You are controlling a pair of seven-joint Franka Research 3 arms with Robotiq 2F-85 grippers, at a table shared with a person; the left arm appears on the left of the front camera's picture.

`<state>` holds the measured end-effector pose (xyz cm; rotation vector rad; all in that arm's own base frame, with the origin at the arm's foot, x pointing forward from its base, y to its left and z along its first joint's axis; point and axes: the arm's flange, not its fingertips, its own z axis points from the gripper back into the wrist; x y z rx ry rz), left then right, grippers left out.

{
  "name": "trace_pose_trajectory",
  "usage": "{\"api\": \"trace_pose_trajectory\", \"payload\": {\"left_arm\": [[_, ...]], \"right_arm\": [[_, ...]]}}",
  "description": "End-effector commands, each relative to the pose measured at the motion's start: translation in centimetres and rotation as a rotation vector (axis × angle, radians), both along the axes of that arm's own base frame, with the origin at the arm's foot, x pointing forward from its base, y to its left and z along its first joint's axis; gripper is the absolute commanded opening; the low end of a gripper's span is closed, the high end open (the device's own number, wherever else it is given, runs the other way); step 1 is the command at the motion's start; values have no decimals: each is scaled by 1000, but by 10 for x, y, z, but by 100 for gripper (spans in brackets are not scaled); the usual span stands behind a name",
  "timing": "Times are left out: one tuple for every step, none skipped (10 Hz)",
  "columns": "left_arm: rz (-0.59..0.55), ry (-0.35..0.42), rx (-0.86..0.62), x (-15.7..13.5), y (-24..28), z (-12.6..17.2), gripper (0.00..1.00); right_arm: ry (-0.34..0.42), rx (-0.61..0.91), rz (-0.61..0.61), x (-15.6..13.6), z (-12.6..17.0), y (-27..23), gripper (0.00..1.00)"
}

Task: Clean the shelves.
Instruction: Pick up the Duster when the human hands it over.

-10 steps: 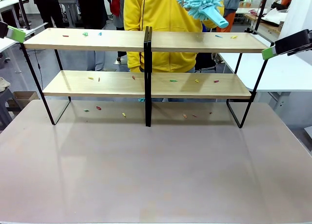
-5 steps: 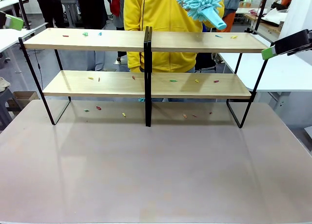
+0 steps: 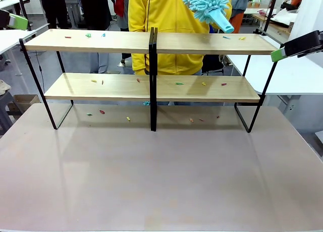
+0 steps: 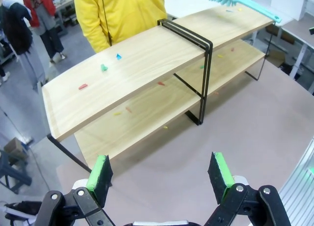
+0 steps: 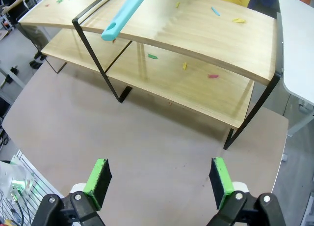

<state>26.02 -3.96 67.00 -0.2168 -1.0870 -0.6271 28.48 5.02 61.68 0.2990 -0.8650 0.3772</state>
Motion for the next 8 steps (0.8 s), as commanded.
{"api": "trace_pose_trajectory", "payload": {"left_arm": [[-1, -22, -6, -3, 1, 4, 100], [-1, -22, -6, -3, 1, 4, 100], [-1, -22, -6, -3, 1, 4, 100], [-1, -22, -6, -3, 1, 4, 100], [-1, -22, -6, -3, 1, 4, 100], [-1, -22, -6, -3, 1, 4, 100], [-1, -22, -6, -3, 1, 4, 100], [-1, -22, -6, -3, 1, 4, 100]], "right_arm": [[1, 7, 3, 0, 0, -1, 100], [1, 7, 3, 0, 0, -1, 100], [1, 7, 3, 0, 0, -1, 100], [1, 7, 3, 0, 0, -1, 100], [0, 0, 0, 0, 0, 0, 100], [209, 236, -28, 41, 27, -1, 100], [522, 540, 43, 83, 51, -9, 100], [766, 696, 247, 118, 60, -15, 100]]}}
